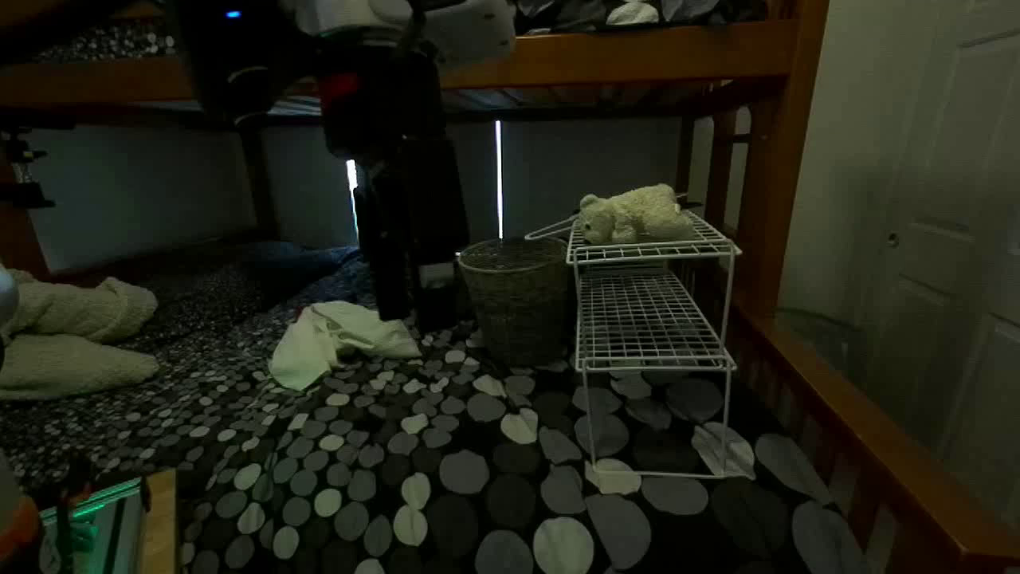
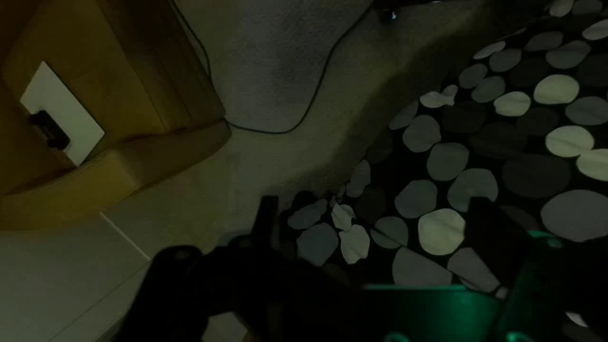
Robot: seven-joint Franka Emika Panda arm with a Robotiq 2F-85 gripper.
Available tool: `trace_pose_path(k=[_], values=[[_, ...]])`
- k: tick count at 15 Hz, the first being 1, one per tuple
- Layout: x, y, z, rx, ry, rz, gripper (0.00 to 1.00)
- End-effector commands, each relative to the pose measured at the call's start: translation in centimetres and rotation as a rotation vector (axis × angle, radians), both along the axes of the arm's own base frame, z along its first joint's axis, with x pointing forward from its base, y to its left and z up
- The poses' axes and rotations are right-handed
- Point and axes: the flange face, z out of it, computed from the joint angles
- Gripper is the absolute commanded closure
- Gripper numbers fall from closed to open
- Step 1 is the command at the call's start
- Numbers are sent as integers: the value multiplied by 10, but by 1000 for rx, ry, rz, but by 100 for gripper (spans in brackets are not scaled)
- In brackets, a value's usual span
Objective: Shift the stuffed animal to the rack below it
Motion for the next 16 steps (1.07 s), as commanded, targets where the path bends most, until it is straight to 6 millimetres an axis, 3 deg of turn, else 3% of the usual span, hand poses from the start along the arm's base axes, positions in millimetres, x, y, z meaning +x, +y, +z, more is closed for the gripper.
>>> trace_pose_path(k=[1,3,6,11,14,16], values=[[0,0,1,0,1,0,0],[0,0,1,0,1,0,0],[35,-2,19,36,-124,-165,0],[121,5,99,67,-391,-326,0],[168,35,147,129,-508,-438,0],[202,62,169,208,-563,-501,0]])
